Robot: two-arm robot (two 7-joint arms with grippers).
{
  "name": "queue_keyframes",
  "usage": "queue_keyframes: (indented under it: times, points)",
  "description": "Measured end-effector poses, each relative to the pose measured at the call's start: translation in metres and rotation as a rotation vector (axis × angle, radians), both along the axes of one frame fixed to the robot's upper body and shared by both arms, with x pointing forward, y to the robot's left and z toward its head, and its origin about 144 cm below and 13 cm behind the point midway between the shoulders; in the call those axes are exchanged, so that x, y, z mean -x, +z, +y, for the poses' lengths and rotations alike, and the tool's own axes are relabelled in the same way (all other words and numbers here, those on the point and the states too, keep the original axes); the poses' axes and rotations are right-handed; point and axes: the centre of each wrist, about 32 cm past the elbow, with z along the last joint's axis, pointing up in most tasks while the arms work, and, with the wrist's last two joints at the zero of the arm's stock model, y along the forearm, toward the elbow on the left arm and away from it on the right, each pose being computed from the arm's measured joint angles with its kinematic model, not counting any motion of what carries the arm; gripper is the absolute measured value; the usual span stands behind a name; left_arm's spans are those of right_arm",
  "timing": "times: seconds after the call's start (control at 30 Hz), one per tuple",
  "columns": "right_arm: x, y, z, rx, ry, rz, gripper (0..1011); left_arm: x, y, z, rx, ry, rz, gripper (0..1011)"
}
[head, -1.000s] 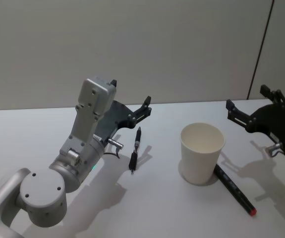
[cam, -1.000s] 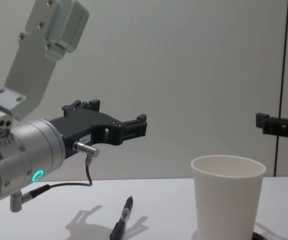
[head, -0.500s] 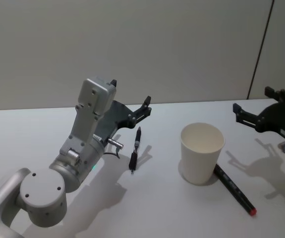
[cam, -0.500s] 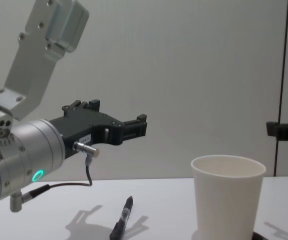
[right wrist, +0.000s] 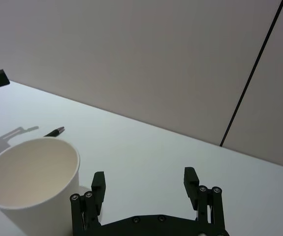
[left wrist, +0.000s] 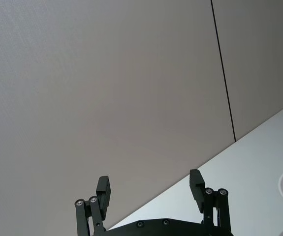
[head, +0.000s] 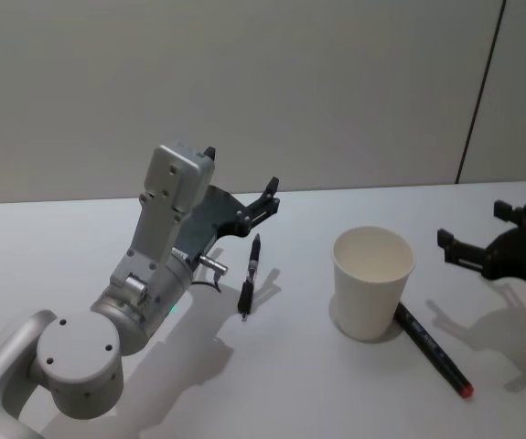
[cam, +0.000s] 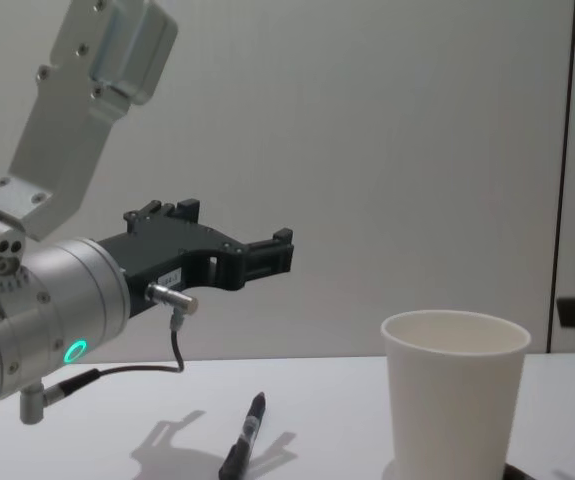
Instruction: Place the pen into the pen holder.
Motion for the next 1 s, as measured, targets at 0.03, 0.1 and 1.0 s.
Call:
queue_keyframes:
  times: [0.03, 0.1, 1.0]
  points:
    - [0.001, -0.001, 0.0, 0.0, 0.0, 0.004, 1001, 0.0, 0.0, 0.0, 0.0, 0.0, 0.0, 1001]
    - [0.004, -0.002, 0.002, 0.001, -0.001, 0.015, 1001, 0.0, 0.0, 0.0, 0.0, 0.0, 0.0, 1001]
    - [0.024, -0.034, 0.042, 0.068, 0.015, 0.085, 1002, 0.0, 0.0, 0.0, 0.0, 0.0, 0.0, 1001]
